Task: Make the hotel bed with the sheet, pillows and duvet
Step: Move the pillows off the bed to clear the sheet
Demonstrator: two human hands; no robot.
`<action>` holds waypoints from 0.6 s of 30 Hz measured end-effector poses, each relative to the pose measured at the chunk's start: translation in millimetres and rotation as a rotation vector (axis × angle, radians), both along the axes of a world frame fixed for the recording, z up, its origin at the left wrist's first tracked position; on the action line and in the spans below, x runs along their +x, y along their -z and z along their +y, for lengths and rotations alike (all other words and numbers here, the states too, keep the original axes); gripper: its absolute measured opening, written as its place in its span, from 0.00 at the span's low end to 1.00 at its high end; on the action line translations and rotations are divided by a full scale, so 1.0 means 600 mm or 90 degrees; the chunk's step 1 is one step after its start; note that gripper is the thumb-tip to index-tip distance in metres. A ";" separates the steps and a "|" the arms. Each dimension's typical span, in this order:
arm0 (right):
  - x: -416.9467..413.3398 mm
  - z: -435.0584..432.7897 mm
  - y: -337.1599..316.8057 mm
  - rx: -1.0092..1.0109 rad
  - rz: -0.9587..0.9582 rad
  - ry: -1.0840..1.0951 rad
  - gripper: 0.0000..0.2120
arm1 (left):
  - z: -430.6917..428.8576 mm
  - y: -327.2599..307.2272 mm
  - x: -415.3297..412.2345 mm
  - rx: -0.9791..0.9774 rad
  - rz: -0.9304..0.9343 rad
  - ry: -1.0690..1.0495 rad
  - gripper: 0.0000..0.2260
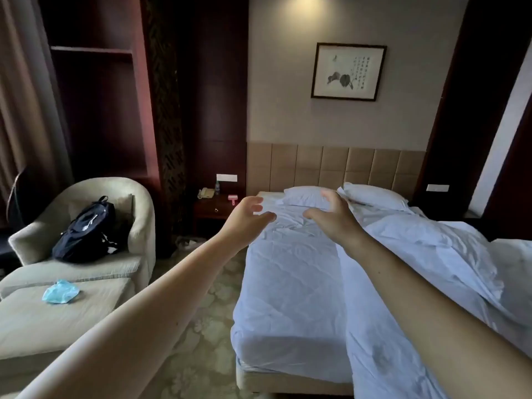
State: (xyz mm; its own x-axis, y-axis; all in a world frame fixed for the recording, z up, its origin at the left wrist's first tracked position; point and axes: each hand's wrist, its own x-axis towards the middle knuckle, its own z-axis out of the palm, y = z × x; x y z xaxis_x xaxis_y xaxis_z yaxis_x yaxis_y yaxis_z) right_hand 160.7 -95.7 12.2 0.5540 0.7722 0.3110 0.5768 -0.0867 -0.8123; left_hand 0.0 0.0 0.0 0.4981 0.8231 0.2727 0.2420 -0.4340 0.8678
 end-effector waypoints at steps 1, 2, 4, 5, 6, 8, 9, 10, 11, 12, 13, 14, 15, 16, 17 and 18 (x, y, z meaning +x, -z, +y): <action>-0.006 0.029 0.005 -0.003 0.004 0.001 0.32 | 0.022 -0.001 -0.009 -0.003 0.010 0.011 0.26; -0.004 0.060 0.014 0.001 0.012 0.004 0.32 | 0.056 0.006 -0.013 -0.005 0.017 0.018 0.26; -0.010 0.121 0.035 -0.011 0.024 0.010 0.32 | 0.121 0.021 -0.025 -0.008 0.030 0.016 0.25; -0.012 0.152 0.046 -0.018 0.032 0.017 0.32 | 0.154 0.029 -0.029 -0.008 0.036 0.013 0.25; -0.013 0.180 0.057 -0.028 0.039 0.023 0.32 | 0.186 0.039 -0.030 -0.012 0.042 0.009 0.24; -0.008 0.236 0.076 -0.037 0.053 0.031 0.32 | 0.245 0.055 -0.030 -0.020 0.046 0.000 0.24; -0.002 0.264 0.086 -0.043 0.056 0.037 0.31 | 0.277 0.065 -0.027 -0.024 0.053 -0.001 0.25; 0.004 0.293 0.095 -0.047 0.059 0.044 0.31 | 0.310 0.075 -0.022 -0.029 0.056 -0.002 0.25; 0.014 0.325 0.104 -0.051 0.062 0.051 0.31 | 0.343 0.084 -0.016 -0.033 0.057 -0.002 0.25; 0.023 0.356 0.112 -0.052 0.067 0.057 0.31 | 0.374 0.092 -0.009 -0.037 0.058 0.000 0.25; 0.035 0.388 0.121 -0.054 0.069 0.062 0.31 | 0.405 0.100 0.000 -0.042 0.060 0.001 0.24; 0.048 0.423 0.130 -0.057 0.072 0.065 0.31 | 0.440 0.110 0.012 -0.045 0.062 0.006 0.24; 0.063 0.460 0.139 -0.060 0.077 0.069 0.31 | 0.477 0.118 0.025 -0.046 0.065 0.010 0.24; 0.079 0.497 0.147 -0.061 0.081 0.074 0.31 | 0.514 0.123 0.040 -0.048 0.068 0.011 0.24; 0.096 0.535 0.154 -0.063 0.085 0.081 0.31 | 0.551 0.128 0.055 -0.046 0.069 0.015 0.24; 0.113 0.572 0.159 -0.066 0.091 0.086 0.31 | 0.590 0.132 0.073 -0.050 0.070 0.020 0.24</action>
State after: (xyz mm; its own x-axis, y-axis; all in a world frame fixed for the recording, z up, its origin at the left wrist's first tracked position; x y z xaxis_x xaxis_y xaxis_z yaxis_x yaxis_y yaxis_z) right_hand 228.3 247.6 -83.4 0.6875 0.7115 0.1452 0.4343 -0.2426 -0.8675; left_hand 44.1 353.9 -79.2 0.5468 0.8235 0.1510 0.3252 -0.3751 0.8681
